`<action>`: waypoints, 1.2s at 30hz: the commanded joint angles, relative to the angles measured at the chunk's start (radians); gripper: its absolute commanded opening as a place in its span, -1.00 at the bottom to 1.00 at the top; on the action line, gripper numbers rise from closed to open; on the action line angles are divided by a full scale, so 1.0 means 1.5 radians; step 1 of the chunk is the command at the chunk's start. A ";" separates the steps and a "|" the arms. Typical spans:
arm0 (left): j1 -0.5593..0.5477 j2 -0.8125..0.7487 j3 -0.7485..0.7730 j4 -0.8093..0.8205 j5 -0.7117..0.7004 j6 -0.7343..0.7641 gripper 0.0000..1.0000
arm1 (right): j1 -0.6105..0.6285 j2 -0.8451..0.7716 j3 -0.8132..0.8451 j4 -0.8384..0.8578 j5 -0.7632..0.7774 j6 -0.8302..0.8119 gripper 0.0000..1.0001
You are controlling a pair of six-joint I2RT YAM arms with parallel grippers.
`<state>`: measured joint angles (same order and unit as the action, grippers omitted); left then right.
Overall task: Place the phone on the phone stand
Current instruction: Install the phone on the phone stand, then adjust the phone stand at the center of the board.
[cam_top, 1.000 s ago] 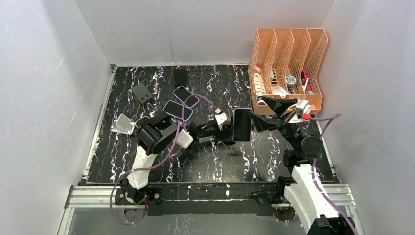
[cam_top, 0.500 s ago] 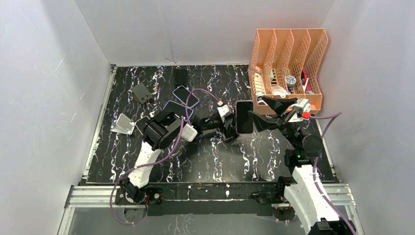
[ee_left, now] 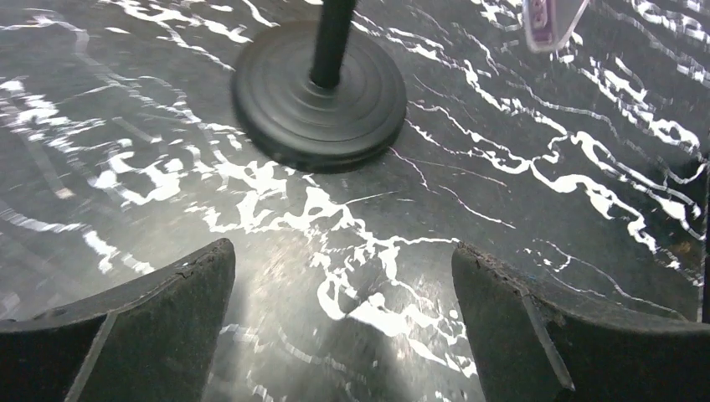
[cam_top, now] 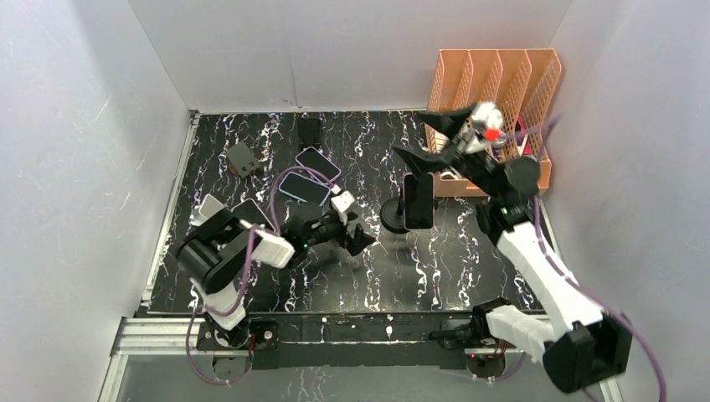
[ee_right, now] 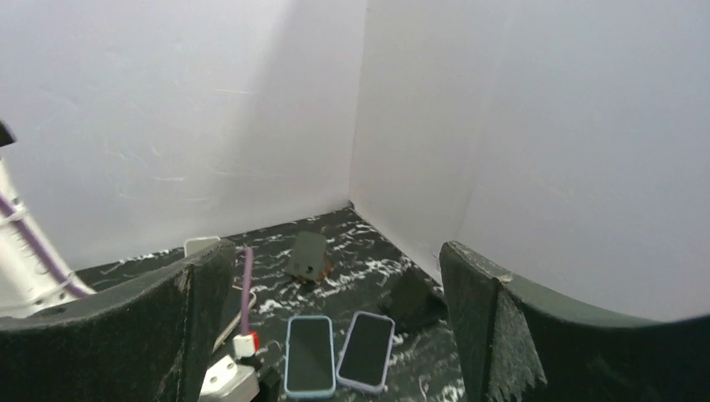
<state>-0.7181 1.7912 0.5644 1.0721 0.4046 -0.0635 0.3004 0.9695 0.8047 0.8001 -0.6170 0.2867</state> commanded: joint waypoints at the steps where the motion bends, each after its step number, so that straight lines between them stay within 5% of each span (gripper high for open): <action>1: 0.039 -0.159 -0.062 -0.053 -0.092 -0.045 0.97 | 0.133 0.157 0.233 -0.243 0.114 -0.198 0.97; 6: 0.142 -0.312 -0.023 -0.226 -0.205 -0.080 0.97 | 0.189 0.432 0.545 -0.424 0.192 -0.245 0.97; 13: 0.365 -0.204 0.191 -0.304 0.018 -0.118 0.97 | 0.193 0.887 1.220 -0.803 0.218 -0.270 0.97; 15: 0.413 -0.133 0.274 -0.353 0.097 -0.086 0.94 | 0.193 0.895 1.203 -0.784 0.224 -0.274 0.97; 18: 0.459 -0.045 0.391 -0.432 0.148 -0.015 0.76 | 0.186 0.801 1.016 -0.647 0.223 -0.271 0.97; 22: 0.474 0.066 0.544 -0.516 0.214 0.076 0.63 | 0.168 0.762 0.988 -0.665 0.223 -0.268 0.97; 29: 0.475 0.238 0.667 -0.418 0.348 0.051 0.57 | 0.156 0.721 0.939 -0.665 0.201 -0.260 0.97; 33: 0.475 0.307 0.717 -0.401 0.337 0.034 0.51 | 0.153 0.722 0.952 -0.694 0.197 -0.267 0.97; 36: 0.475 0.332 0.746 -0.430 0.311 0.088 0.70 | 0.151 0.718 0.938 -0.700 0.190 -0.267 0.97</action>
<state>-0.0059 2.2856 1.6123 0.4393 0.8539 0.0036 0.5247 2.0537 2.2162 -0.2398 -0.3073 -0.1062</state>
